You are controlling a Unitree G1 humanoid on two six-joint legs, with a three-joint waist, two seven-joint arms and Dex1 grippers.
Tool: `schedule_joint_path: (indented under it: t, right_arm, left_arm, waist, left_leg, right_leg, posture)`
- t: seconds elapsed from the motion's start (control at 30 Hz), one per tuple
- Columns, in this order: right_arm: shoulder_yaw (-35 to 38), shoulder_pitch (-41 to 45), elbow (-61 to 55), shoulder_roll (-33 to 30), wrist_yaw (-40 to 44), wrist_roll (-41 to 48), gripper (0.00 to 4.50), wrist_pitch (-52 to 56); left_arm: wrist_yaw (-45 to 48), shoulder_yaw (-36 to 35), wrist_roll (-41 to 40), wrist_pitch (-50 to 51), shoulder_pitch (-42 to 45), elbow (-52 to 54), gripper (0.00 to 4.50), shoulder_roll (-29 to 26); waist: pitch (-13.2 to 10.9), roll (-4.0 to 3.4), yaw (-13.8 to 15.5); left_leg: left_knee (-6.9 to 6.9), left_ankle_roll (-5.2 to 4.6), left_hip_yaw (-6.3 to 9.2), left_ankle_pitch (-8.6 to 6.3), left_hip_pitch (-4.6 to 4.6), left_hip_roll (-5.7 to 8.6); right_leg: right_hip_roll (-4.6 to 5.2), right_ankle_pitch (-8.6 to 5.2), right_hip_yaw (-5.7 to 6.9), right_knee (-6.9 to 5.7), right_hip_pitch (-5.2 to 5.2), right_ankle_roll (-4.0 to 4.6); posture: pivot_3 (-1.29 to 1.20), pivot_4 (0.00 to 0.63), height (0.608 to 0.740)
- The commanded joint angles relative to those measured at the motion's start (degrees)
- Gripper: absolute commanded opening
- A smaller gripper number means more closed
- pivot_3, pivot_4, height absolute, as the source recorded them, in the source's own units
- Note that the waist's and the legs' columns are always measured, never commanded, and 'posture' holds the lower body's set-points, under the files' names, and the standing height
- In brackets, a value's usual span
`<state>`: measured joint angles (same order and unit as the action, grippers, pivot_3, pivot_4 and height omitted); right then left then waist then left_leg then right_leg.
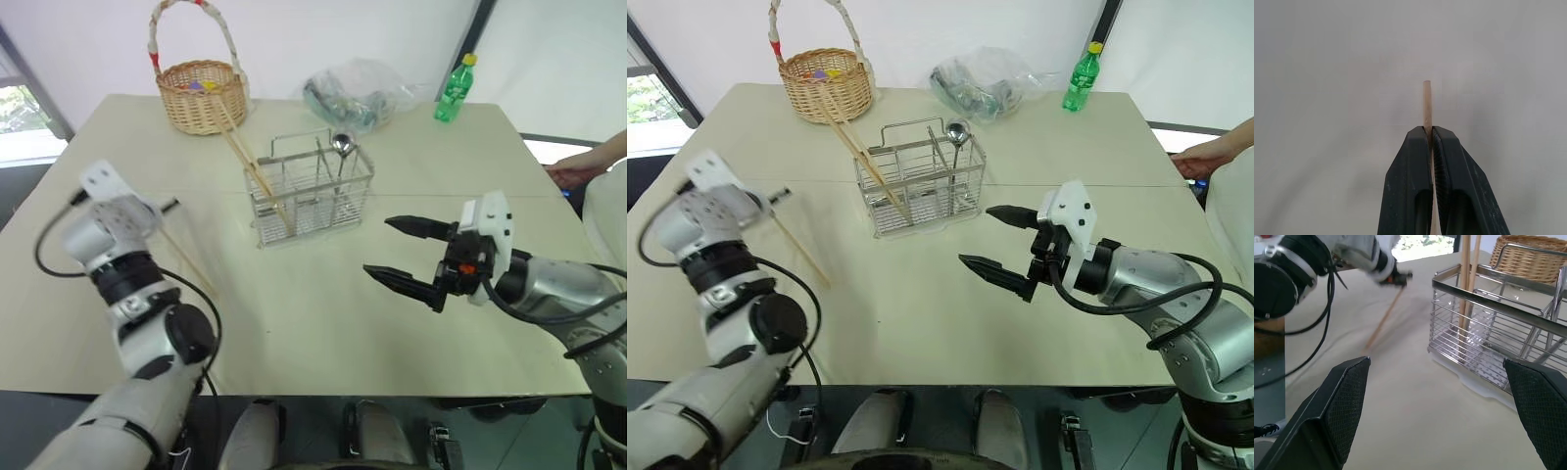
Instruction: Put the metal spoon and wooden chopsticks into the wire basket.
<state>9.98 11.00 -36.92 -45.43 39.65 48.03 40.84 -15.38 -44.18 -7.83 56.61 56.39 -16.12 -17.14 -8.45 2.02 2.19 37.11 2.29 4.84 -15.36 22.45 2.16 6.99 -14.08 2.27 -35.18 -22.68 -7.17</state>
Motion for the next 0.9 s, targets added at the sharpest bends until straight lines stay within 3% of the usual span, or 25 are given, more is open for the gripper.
schedule_joint_path:
  t: [0.03,0.27,0.43,0.67,0.9]
  right_arm:
    - [2.5,1.5,-0.6,-1.3,0.8,0.8,4.5,-0.7]
    - [4.2,3.5,0.7,-2.1,0.8,1.6,4.5,-0.1]
    - [4.5,3.3,0.7,-1.5,-0.1,1.2,4.5,-0.3]
    - [5.0,2.1,-0.1,-0.5,-2.3,0.7,4.5,-0.9]
    - [5.3,1.9,0.2,-0.4,-2.8,0.9,4.5,-1.0]
  left_arm:
    - [10.4,2.8,-6.2,-12.2,6.6,-0.5,0.05,-5.3]
    - [33.0,4.8,-22.4,-15.3,20.9,-4.3,0.05,-13.6]
    - [39.3,9.7,-27.9,-14.3,24.2,-1.8,0.05,-13.9]
    - [42.1,21.3,-30.0,-12.5,15.4,9.3,0.05,-6.5]
    - [42.3,28.3,-27.4,-17.9,6.1,14.1,0.05,-1.9]
  waist:
    - [0.0,0.02,0.2]
    - [0.0,0.05,0.0]
    - [0.0,-0.15,-0.2]
    - [0.0,-0.15,0.0]
    - [0.0,-0.2,-0.7]
  left_leg:
    - [0.01,0.0,0.0,0.0,0.02,0.0]
    - [0.04,-0.05,-0.02,-0.01,0.0,0.1]
    - [-0.04,-0.08,-0.03,-0.02,-0.04,0.05]
    - [0.07,-0.09,-0.01,0.0,-0.12,-0.02]
    - [-0.02,-0.11,0.01,0.0,-0.05,-0.01]
  right_leg:
    - [0.02,0.0,0.0,0.02,0.0,0.01]
    - [0.21,0.01,0.03,0.1,0.16,0.0]
    - [0.12,0.0,0.04,0.08,0.13,-0.01]
    - [0.09,0.0,0.03,0.06,0.31,0.0]
    - [0.05,0.0,-0.04,0.08,0.13,0.03]
  posture:
    - [0.0,0.15,0.666]
    - [0.0,0.15,0.666]
    - [0.0,0.15,0.666]
    - [0.0,0.15,0.666]
    - [0.0,0.15,0.666]
